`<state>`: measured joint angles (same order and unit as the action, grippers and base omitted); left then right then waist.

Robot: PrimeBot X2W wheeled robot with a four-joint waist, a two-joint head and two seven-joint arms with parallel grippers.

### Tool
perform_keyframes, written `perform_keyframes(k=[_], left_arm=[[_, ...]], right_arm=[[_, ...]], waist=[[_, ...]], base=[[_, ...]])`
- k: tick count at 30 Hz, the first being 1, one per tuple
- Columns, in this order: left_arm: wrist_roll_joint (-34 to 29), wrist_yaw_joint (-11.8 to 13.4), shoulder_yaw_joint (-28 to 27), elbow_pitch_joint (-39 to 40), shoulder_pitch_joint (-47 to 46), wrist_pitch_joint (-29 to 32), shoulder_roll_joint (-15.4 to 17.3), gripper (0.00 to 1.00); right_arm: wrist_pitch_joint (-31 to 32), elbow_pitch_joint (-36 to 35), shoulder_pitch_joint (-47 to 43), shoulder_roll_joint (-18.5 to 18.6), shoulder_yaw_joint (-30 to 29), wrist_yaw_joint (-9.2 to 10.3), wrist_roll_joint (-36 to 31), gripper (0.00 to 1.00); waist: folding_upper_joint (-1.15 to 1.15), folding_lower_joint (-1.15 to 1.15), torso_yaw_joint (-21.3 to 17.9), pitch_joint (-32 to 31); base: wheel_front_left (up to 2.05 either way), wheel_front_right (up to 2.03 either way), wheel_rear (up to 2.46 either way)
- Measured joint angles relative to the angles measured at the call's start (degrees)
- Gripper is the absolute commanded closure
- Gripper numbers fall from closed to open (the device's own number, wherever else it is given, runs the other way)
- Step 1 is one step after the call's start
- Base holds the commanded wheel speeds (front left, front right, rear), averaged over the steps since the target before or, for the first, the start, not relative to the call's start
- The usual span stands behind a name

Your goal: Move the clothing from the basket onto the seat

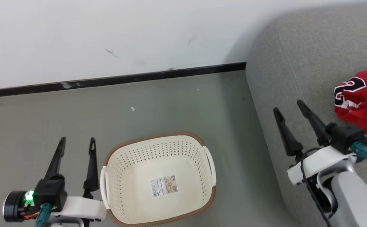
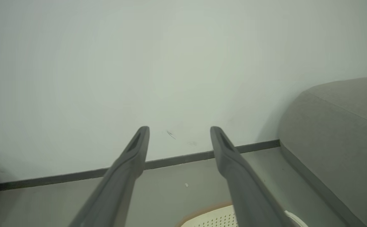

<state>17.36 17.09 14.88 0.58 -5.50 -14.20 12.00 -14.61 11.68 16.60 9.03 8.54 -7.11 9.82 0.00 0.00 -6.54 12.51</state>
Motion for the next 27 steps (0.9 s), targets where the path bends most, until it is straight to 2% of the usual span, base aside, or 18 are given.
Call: perform_keyframes(k=[8,27], left_arm=[[1.4,0.8,-2.2,-1.3,2.9,0.0,-0.1,0.00],[2.3,-0.2,-1.4,-4.8,6.4,0.0,0.0,0.00]], right_arm=[[0.0,0.3,-3.9,-3.4,-0.9,0.00,-3.0,0.00],[0.0,0.0,-12.8,-5.8,-5.6,0.00,-6.4,0.00]], waist=[[0.00,0.00,2.8,-2.9],[0.00,0.00,7.0,-9.6]], base=[[0.00,0.00,0.00],[0.00,0.00,0.00]])
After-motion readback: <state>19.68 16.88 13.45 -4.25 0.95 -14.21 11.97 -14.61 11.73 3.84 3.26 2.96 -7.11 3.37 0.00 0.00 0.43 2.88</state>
